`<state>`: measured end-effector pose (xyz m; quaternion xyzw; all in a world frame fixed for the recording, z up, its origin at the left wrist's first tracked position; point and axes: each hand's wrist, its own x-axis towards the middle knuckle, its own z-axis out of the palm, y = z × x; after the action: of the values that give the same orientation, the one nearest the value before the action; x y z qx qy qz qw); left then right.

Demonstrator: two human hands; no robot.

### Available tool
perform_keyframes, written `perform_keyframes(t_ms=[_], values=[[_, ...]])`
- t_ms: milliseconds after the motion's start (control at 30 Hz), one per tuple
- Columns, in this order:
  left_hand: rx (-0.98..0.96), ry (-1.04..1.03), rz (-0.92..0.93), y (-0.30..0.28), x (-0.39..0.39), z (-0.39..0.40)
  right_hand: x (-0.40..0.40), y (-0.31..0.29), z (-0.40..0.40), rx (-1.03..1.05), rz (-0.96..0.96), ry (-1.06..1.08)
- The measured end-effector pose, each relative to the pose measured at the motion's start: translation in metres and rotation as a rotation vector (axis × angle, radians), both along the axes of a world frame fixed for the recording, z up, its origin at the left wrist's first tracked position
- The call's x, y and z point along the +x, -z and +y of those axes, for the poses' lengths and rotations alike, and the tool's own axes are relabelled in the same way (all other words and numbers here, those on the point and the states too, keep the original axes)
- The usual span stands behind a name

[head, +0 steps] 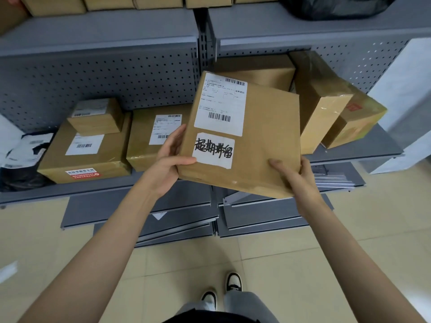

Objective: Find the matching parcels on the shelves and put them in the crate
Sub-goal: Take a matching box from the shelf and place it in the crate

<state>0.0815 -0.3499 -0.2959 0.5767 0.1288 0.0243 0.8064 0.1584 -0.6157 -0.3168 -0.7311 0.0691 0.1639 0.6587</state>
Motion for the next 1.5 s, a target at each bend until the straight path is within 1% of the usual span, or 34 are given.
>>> perform_keyframes(t_ms=[100,200,267,367,433,467,533,600,733,900,1033,1167,1267,1367,1500], values=[[0.108,0.11,0.002,-0.001,0.005,0.004,-0.008,0.006,-0.008,-0.038,-0.095,-0.063],[0.229,0.212,0.022,-0.005,0.013,0.002,-0.02,0.009,-0.017,-0.028,-0.196,-0.041],[0.363,0.255,0.038,-0.009,0.019,-0.001,-0.03,0.009,-0.022,-0.018,-0.248,-0.017],[0.629,0.303,0.092,-0.013,0.027,-0.012,-0.047,0.008,-0.028,-0.028,-0.314,0.058],[0.802,0.326,0.088,-0.014,0.033,-0.025,-0.065,0.008,-0.034,-0.044,-0.336,0.13],[0.86,0.349,0.065,-0.014,0.034,-0.033,-0.076,0.009,-0.039,-0.053,-0.34,0.175],[0.916,0.432,-0.007,-0.009,0.035,-0.051,-0.102,0.014,-0.052,-0.071,-0.338,0.273],[0.923,0.556,-0.081,-0.003,0.033,-0.075,-0.133,0.02,-0.068,-0.092,-0.324,0.38],[0.844,0.84,-0.203,0.012,0.013,-0.137,-0.214,0.033,-0.106,-0.125,-0.272,0.595],[0.799,1.143,-0.316,0.026,-0.036,-0.23,-0.331,0.036,-0.142,-0.156,-0.23,0.914],[0.739,1.41,-0.406,0.025,-0.093,-0.311,-0.43,0.035,-0.156,-0.207,-0.196,1.173],[0.702,1.641,-0.488,0.02,-0.172,-0.382,-0.525,0.035,-0.164,-0.242,-0.151,1.408],[0.683,1.796,-0.527,0.02,-0.246,-0.43,-0.6,0.038,-0.167,-0.268,-0.14,1.594],[0.655,1.929,-0.571,0.024,-0.336,-0.473,-0.686,0.042,-0.169,-0.26,-0.086,1.737],[0.63,2.13,-0.609,0.028,-0.477,-0.518,-0.815,0.043,-0.163,-0.252,-0.035,1.927]])
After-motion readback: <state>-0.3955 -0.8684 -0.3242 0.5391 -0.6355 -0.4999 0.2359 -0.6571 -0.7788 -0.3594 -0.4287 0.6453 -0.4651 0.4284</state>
